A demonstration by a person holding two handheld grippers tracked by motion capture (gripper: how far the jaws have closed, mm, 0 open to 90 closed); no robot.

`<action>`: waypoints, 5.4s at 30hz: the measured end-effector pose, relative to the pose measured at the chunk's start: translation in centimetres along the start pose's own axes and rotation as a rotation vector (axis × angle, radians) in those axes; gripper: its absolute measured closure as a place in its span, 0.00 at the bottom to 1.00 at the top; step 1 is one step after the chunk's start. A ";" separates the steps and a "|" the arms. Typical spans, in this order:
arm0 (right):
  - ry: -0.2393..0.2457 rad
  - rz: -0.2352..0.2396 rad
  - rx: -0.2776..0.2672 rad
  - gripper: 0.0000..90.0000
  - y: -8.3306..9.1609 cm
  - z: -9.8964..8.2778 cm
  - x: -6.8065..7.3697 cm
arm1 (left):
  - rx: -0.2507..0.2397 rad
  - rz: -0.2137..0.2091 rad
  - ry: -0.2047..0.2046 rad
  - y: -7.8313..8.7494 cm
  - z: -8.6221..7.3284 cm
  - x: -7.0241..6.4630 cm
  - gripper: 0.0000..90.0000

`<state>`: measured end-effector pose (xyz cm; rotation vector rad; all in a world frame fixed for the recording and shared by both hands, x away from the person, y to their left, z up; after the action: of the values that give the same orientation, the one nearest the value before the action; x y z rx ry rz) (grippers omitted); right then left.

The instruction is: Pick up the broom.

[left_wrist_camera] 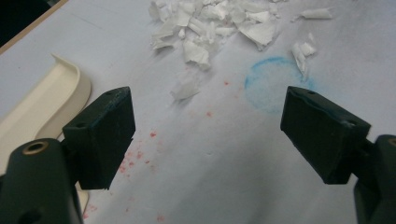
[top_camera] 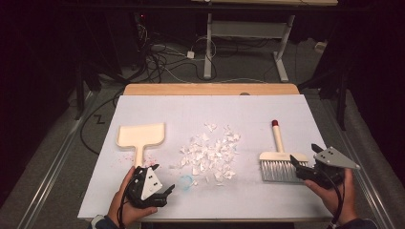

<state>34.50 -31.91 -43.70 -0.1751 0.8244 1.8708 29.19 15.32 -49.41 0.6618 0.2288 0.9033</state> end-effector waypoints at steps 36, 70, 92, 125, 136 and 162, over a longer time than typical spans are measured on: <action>-0.240 0.169 0.355 0.79 -12.7 0.7 0.7 | 0.039 -0.023 -0.014 -0.6 -0.2 -0.5 0.19; -0.197 0.100 -0.057 0.79 -2.5 7.2 -1.3 | -0.076 -0.190 0.077 -0.3 5.8 -5.2 0.21; -0.057 0.236 -0.208 0.79 0.8 12.6 5.8 | -0.139 -0.359 0.115 -7.3 15.1 -13.2 0.31; 0.415 0.745 -0.146 0.39 1.7 10.1 10.7 | -0.011 -0.681 -0.152 -2.1 11.6 -9.9 0.72; 0.461 0.927 -0.175 0.74 0.7 9.2 13.0 | -0.020 -0.750 -0.105 -2.4 11.5 -9.1 0.62; 0.188 0.544 -0.131 0.75 0.4 9.7 5.4 | -0.082 -0.017 0.010 1.5 1.9 0.6 0.23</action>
<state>34.08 -21.98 -38.79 -0.2272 0.9411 2.4508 29.39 15.67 -46.95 0.5793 0.2050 0.8955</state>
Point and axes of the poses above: each handheld gripper's, and its own axes: y roughly backward along the jaws, z roughly out of its top, x roughly to its left, the point moved 4 cm from there along -y, roughly forward along the jaws, and after that the axes turned 15 degrees about y, right-handed, at the moved point
